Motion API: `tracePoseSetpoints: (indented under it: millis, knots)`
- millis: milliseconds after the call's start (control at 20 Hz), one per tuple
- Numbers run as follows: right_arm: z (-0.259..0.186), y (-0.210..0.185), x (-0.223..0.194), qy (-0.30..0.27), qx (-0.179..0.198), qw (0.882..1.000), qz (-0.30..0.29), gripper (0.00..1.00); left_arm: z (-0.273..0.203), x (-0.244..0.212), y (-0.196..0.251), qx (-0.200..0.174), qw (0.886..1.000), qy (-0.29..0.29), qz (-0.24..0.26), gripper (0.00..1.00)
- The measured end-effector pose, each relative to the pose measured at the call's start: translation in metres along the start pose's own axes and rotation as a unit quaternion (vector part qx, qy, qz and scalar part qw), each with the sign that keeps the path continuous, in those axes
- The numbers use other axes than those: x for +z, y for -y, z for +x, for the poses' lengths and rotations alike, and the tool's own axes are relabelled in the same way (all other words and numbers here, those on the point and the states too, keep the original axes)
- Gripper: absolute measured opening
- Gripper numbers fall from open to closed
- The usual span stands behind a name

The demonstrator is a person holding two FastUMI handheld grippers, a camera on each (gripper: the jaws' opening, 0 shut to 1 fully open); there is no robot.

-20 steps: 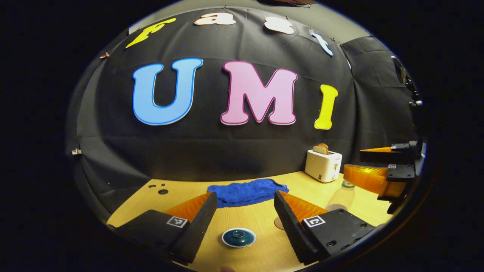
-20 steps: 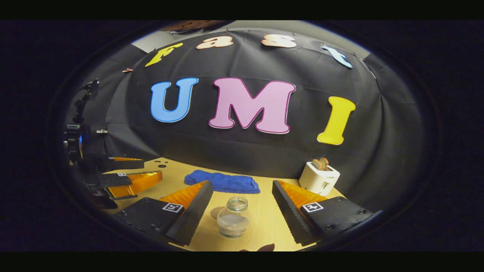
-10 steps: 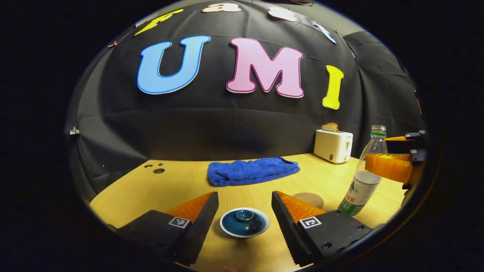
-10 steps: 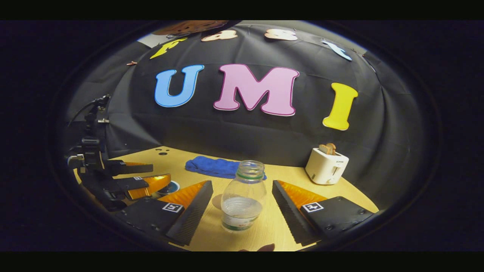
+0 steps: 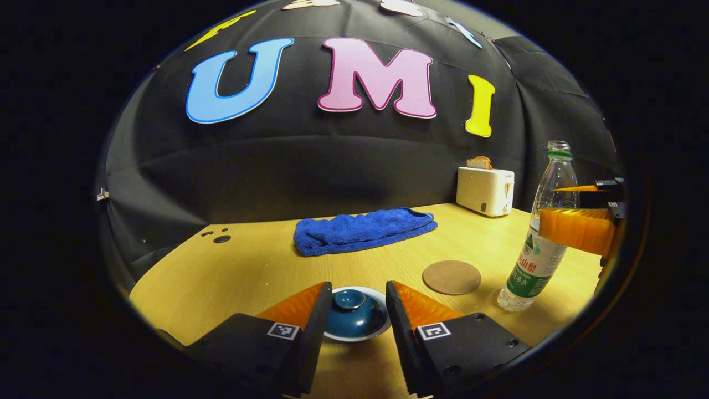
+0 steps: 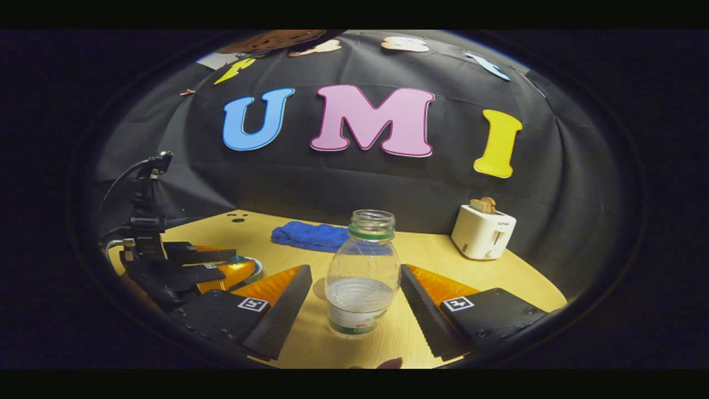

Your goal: Open the teacup lid with one hand, grasp the water bottle and pour water into the teacup with the other hand; after pouring, place the water bottle on the coaster and then close the teacup lid.

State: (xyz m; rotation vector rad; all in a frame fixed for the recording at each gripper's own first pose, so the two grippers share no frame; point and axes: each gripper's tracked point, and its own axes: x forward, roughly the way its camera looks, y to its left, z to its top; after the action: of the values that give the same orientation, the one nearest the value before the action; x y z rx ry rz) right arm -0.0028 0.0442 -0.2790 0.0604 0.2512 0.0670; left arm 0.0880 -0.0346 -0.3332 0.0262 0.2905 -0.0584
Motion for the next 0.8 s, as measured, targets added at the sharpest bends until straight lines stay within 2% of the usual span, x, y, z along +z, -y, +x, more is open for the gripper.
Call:
tracePoseSetpoints:
  millis: [100,200,300,350,400,450,650,700,800]
  knots:
    - [0.0,0.002,-0.002,-0.002,-0.001,1.0,-0.001,0.98,0.003,0.001,-0.001,0.005,1.0,0.0,0.006,0.57]
    - [0.002,0.003,-0.004,-0.004,-0.001,1.0,0.001,0.98,0.003,-0.004,-0.007,0.02,1.0,-0.008,0.02,0.42]
    - [0.002,0.003,-0.008,-0.004,-0.001,1.0,0.008,0.98,0.006,0.0,-0.005,0.013,1.0,0.004,0.013,0.29]
    - [0.001,0.003,-0.009,-0.004,0.0,1.0,0.013,0.98,0.004,0.003,-0.002,0.008,1.0,0.007,0.01,0.35]
    - [0.002,0.004,-0.01,-0.004,0.0,1.0,0.017,0.98,0.003,0.007,-0.001,0.006,1.0,0.013,0.011,0.35]
    - [0.002,0.004,-0.013,-0.005,0.001,1.0,0.022,0.98,0.0,0.012,0.0,0.004,1.0,0.02,0.012,0.3]
    - [0.003,0.003,-0.027,-0.013,0.001,0.999,0.029,0.98,-0.007,0.035,0.001,0.0,0.999,0.034,-0.001,0.3]
    - [0.003,0.002,-0.031,-0.015,0.002,0.999,0.031,0.98,-0.01,0.039,0.0,0.001,0.999,0.034,-0.003,0.27]
    - [0.005,0.003,-0.042,-0.022,0.002,0.999,0.034,0.98,-0.013,0.044,-0.005,0.004,0.999,0.035,-0.005,0.3]
